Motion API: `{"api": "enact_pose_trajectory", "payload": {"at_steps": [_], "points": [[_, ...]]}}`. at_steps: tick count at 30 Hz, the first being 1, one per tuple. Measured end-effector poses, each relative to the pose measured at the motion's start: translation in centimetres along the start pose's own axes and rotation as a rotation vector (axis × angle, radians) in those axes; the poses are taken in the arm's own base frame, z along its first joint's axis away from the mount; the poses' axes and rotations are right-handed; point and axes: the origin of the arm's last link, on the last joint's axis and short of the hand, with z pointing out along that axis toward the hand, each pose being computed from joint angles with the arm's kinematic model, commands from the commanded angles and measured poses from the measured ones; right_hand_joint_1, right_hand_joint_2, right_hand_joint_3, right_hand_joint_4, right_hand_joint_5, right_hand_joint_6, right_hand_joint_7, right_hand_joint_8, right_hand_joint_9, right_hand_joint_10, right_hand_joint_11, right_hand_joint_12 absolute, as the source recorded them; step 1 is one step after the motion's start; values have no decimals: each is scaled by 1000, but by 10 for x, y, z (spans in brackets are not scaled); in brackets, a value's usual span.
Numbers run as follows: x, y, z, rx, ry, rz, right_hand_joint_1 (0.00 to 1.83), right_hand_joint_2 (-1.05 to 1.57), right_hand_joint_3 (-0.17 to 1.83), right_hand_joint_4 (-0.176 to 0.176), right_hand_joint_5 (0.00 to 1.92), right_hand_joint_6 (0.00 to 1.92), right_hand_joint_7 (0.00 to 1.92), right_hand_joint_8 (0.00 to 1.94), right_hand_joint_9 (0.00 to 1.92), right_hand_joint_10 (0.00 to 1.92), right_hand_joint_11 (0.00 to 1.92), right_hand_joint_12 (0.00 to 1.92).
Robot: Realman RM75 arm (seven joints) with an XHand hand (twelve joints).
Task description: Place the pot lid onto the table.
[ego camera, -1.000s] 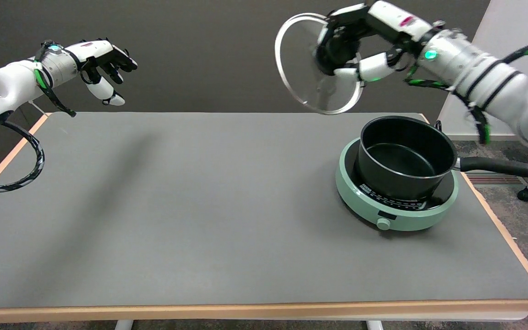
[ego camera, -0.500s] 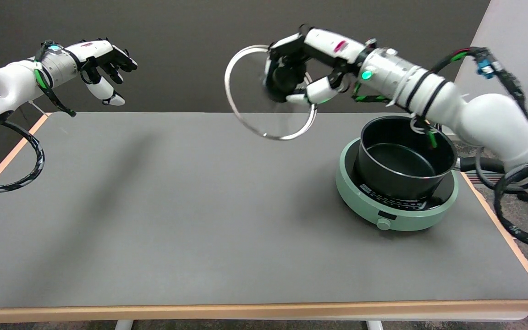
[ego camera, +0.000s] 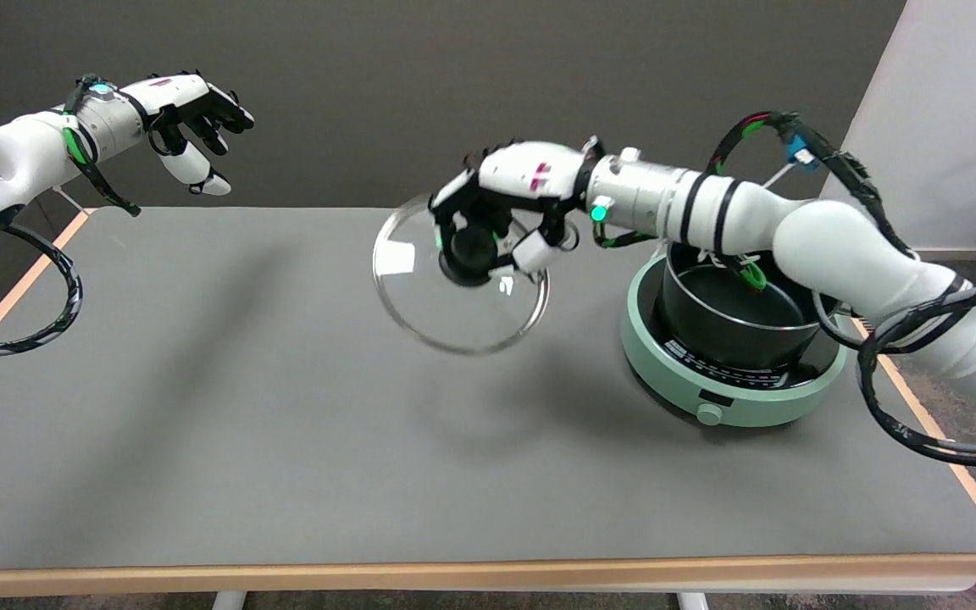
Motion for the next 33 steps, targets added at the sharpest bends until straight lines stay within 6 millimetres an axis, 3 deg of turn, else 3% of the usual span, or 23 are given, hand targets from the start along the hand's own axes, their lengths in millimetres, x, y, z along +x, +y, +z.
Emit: {"api": "enact_pose_trajectory", "payload": {"at_steps": [12,13,14,17,20,21,33], "points": [[-18,-36,5,39,-223,-130,1367,835,584,176,763,1025,960,1203,874,1332,663,1572],[-20,-38,5,39,-244,-133,1261,966,397,-73,761,1195,998,1189,871,1355,642,1599],[-22,-40,5,39,-262,-134,1234,1011,332,-132,753,1242,999,1196,867,1358,617,1633],[-27,-46,3,41,-317,-131,1218,1059,266,-99,728,1284,962,1218,862,1355,560,1722],[-32,-51,2,47,-370,-121,1215,1053,297,-111,711,1305,955,1240,848,1378,483,1759],[-33,-53,1,50,-385,-116,1216,1093,215,-115,707,1297,952,1236,876,1357,496,1750],[-38,-75,0,95,-492,-68,1201,1122,194,-110,673,1347,922,1275,850,1403,382,1761]]}}
